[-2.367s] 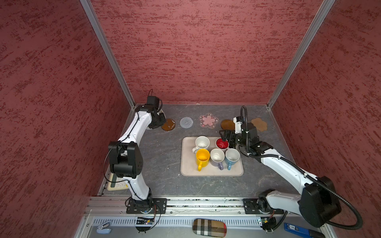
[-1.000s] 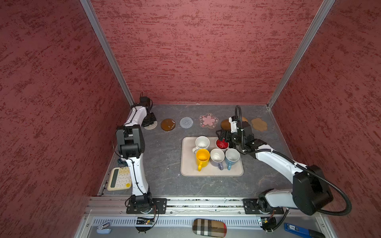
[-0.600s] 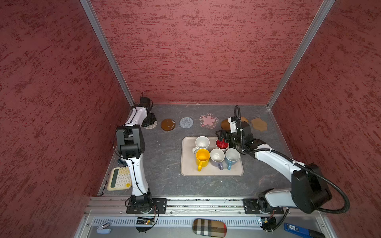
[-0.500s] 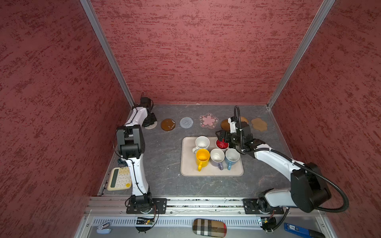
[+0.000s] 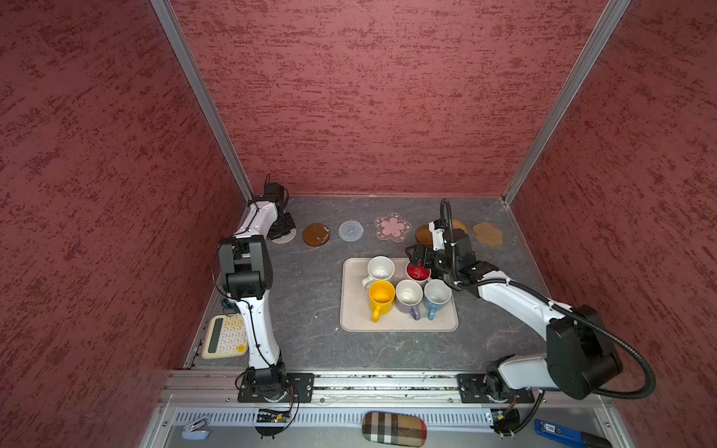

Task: Place cups on coasters
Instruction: Place the cup on the coaster.

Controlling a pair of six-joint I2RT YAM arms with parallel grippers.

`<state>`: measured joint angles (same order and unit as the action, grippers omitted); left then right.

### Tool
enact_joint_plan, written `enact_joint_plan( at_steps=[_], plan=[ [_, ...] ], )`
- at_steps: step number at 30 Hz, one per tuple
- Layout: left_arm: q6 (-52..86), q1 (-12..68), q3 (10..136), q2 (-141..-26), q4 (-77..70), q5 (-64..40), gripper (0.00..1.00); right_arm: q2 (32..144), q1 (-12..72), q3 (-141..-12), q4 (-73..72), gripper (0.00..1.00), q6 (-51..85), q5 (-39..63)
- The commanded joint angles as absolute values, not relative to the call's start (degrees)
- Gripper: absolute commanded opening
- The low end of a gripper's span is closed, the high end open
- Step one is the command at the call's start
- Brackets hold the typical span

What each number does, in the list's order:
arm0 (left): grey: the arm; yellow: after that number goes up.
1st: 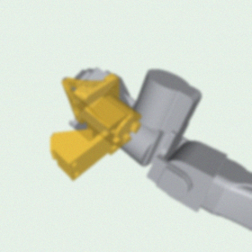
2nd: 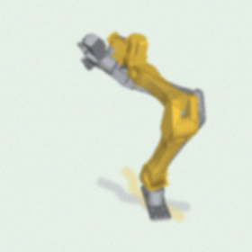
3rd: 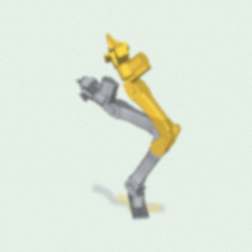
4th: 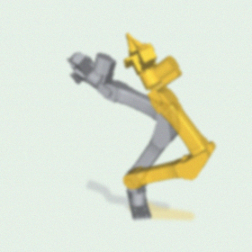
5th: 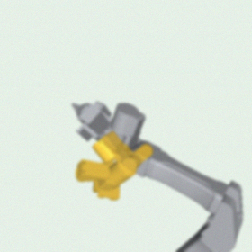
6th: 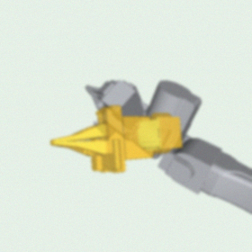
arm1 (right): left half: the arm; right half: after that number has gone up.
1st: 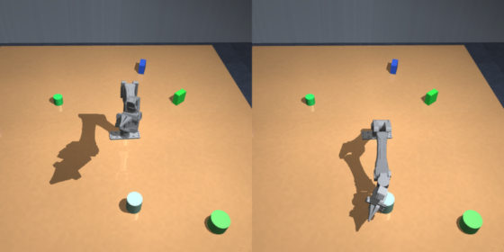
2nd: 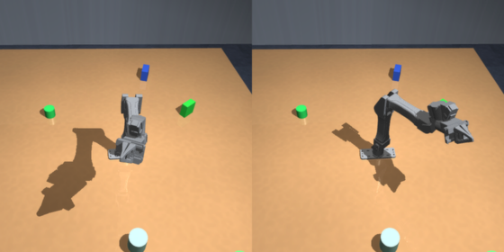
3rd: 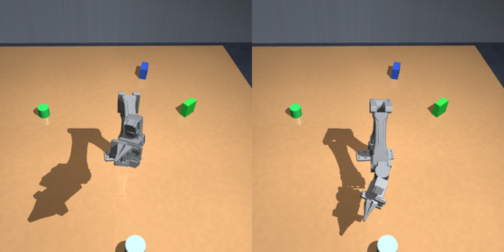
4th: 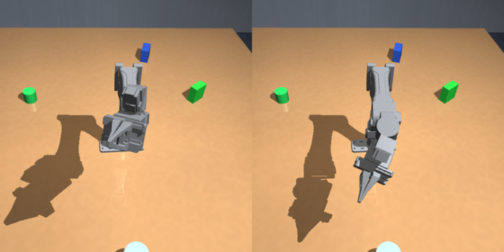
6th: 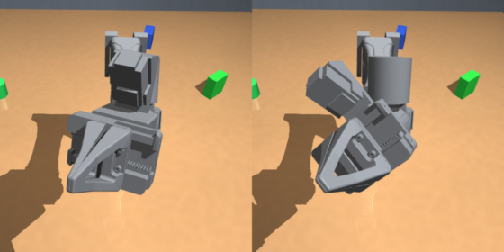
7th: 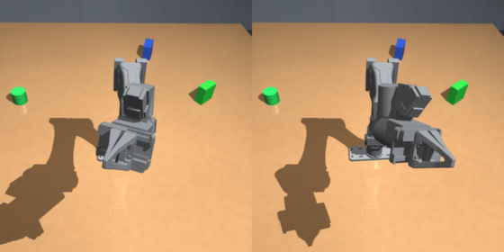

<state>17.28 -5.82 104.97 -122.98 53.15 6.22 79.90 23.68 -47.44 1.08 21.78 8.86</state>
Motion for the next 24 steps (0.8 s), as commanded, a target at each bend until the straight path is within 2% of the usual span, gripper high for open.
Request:
enact_joint_plan(
  at_steps=[1,20,22,24],
  plan=[
    [17.8,-5.9,105.3,-119.3,52.2,5.9,0.00,79.8,24.0,-48.2,-0.8,0.99,21.0,9.0],
    [17.6,-6.2,104.7,-120.5,53.0,4.9,0.00,79.7,24.0,-48.2,-0.5,0.99,21.1,9.3],
    [17.6,-6.2,104.6,-120.4,52.9,4.7,0.14,79.6,24.0,-48.3,-0.6,0.99,21.1,9.3],
    [17.6,-6.1,104.4,-120.3,52.8,4.7,0.21,79.5,24.0,-48.3,-0.5,0.99,21.2,9.3]
  ],
)
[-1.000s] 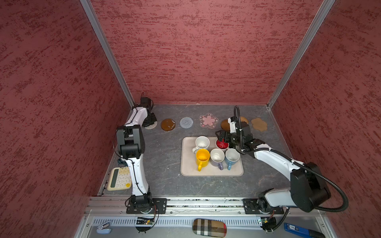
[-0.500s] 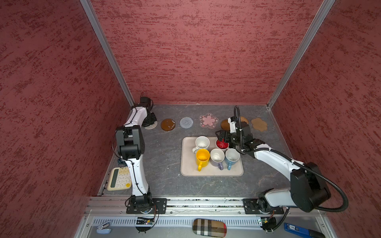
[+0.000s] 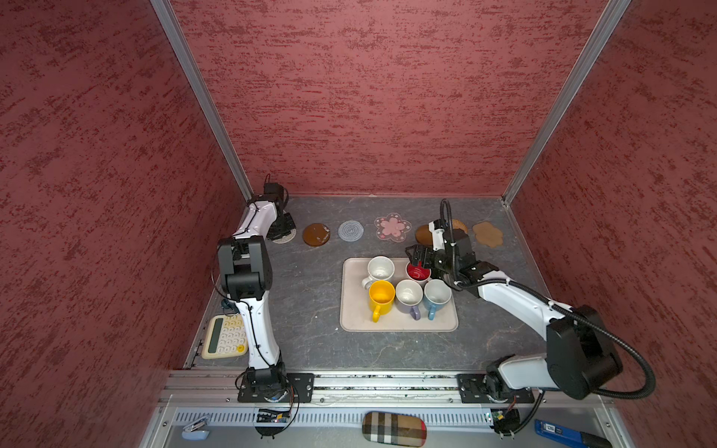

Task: Place cups on coasters
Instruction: Place the cup on the coaster.

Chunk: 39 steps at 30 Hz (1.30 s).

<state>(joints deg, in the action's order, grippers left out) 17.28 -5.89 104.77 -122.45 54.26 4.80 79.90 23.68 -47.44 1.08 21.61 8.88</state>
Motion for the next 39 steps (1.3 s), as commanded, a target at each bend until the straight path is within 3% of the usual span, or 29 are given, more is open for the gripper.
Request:
enact_joint_plan(
  at_steps=[1,11,21,29,39],
  plan=[
    [17.6,-6.1,104.3,-120.2,52.8,4.8,0.27,79.5,24.0,-48.2,-0.5,0.99,21.2,9.3],
    [17.4,-6.2,104.3,-119.5,53.0,5.5,0.49,79.2,24.0,-48.0,-0.5,0.99,21.2,9.3],
    [15.0,-6.1,106.2,-114.4,54.4,3.9,0.79,78.5,24.0,-48.8,0.1,0.99,21.0,9.5],
    [11.8,-2.3,108.1,-108.4,56.7,-3.8,0.80,76.3,24.0,-49.5,1.6,0.99,20.1,9.8],
    [4.4,11.5,108.3,-103.0,59.1,-10.4,0.65,71.1,24.1,-50.6,5.4,0.98,21.0,9.9]
  ],
)
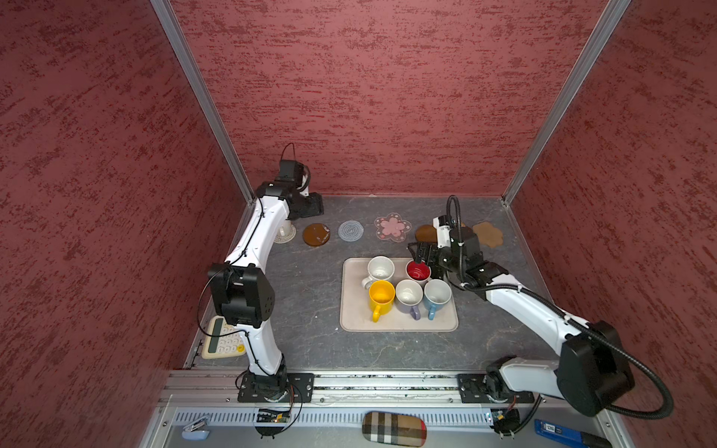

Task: Place cups on coasters
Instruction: Place the cup on the coaster, then pick up the cup from the tray.

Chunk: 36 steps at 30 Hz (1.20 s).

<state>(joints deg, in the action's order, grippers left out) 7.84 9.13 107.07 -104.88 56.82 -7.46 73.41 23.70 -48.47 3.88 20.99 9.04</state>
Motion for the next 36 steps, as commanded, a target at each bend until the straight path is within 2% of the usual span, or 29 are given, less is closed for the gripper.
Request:
enact_joint_plan(
  at_steps=[1,8,10,12,17,26,36],
  plan=[
    [3.9,12.9,108.3,-102.8,59.8,-10.2,0.65,70.6,24.1,-50.8,5.8,0.98,21.1,9.9],
    [1.8,20.3,106.7,-101.2,62.9,-10.8,0.57,69.6,24.1,-52.8,11.5,0.99,19.4,11.4],
    [0.8,21.6,104.0,-99.8,62.4,-12.4,0.57,68.6,24.1,-52.3,12.0,0.99,19.9,11.7],
    [-0.2,22.7,100.5,-97.9,61.2,-14.2,0.62,67.5,24.0,-51.5,12.2,0.99,20.4,12.3],
    [-3.0,26.5,94.2,-95.3,59.5,-15.5,0.62,66.1,24.1,-51.1,14.5,0.99,20.4,13.0],
    [-5.5,32.0,85.5,-93.2,57.8,-16.3,0.43,62.9,24.1,-51.2,18.8,0.99,19.2,12.1],
    [-4.8,34.3,80.6,-93.1,56.2,-16.3,0.38,61.8,24.0,-49.2,18.6,0.99,19.4,12.0]
  ],
)
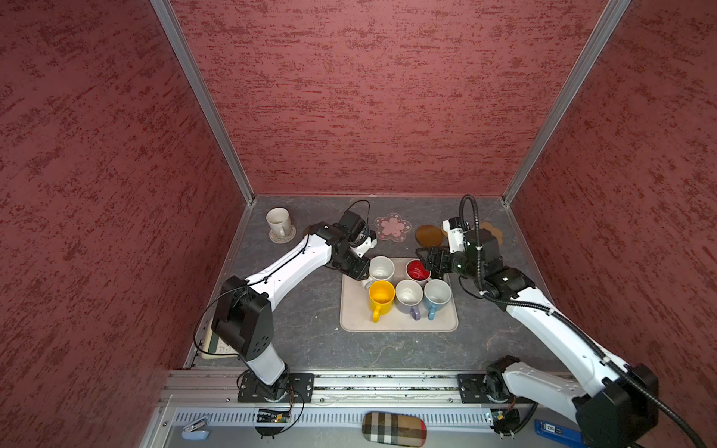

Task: Place cups on coasters
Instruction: Pick up the cup from the tray.

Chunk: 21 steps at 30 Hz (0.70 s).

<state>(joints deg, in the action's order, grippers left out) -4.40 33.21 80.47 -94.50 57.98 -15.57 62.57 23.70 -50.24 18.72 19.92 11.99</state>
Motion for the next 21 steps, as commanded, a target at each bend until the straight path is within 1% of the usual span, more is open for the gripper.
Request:
enact_joint_plan(
  at_steps=[1,6,10,14,21],
  plan=[
    [-4.9,34.5,80.5,-93.3,56.5,-15.9,0.38,61.9,24.1,-49.0,18.4,0.99,19.4,12.1],
    [-5.0,35.9,79.0,-94.7,56.7,-14.9,0.36,61.9,24.1,-48.7,17.8,0.99,19.7,12.3],
    [-4.7,36.7,78.7,-96.9,56.7,-11.6,0.35,61.9,24.1,-48.7,17.6,0.99,19.9,12.4],
    [-4.7,36.8,79.3,-98.8,56.6,-10.8,0.30,61.8,24.1,-48.3,17.4,0.99,20.0,12.4],
    [-4.4,36.6,80.7,-100.1,56.1,-9.2,0.30,61.6,24.0,-46.9,16.7,0.99,20.1,12.3]
  ],
)
